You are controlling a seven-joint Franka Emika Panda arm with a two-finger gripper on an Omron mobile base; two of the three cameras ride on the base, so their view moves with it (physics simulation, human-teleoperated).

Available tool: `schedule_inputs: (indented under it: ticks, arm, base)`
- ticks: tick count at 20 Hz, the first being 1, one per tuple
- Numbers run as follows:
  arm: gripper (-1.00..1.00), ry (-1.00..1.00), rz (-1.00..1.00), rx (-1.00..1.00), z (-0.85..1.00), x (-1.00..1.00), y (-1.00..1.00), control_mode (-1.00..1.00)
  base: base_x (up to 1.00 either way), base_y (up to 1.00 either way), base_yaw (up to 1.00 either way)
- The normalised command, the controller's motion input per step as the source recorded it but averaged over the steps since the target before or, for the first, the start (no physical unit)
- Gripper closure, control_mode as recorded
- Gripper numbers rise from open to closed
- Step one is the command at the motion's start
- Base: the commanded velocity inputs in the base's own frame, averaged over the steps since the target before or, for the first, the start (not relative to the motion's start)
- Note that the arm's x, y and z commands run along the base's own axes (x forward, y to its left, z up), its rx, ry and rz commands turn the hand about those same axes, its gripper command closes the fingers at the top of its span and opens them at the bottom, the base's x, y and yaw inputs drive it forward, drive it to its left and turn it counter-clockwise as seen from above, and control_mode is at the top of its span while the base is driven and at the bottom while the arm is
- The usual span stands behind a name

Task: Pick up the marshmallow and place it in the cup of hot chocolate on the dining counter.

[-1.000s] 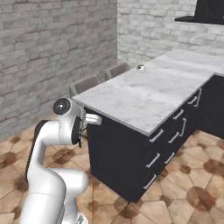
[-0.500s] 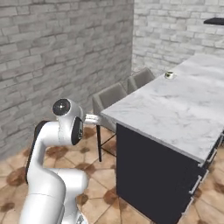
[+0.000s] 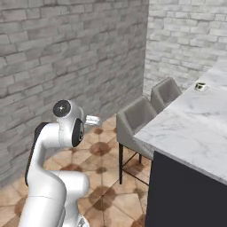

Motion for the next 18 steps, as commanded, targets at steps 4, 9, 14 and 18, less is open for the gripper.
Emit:
schedule_inputs:
  ticks: [4,9,14,18]
  arm:
    - [1.00,0.00,0.00,0.00,0.00,0.00,0.00,1.00]
    - [1.00,0.00,0.00,0.00,0.00,0.00,0.00,1.00]
    - [1.00,0.00,0.00,0.00,0.00,0.00,0.00,1.00]
    - [1.00,0.00,0.00,0.00,0.00,0.00,0.00,1.00]
  base:
    - [1.00,1.00,-0.30]
    - [1.00,1.00,-0.50]
    - [1.00,1.00,-0.52]
    - [1.00,1.00,-0.51]
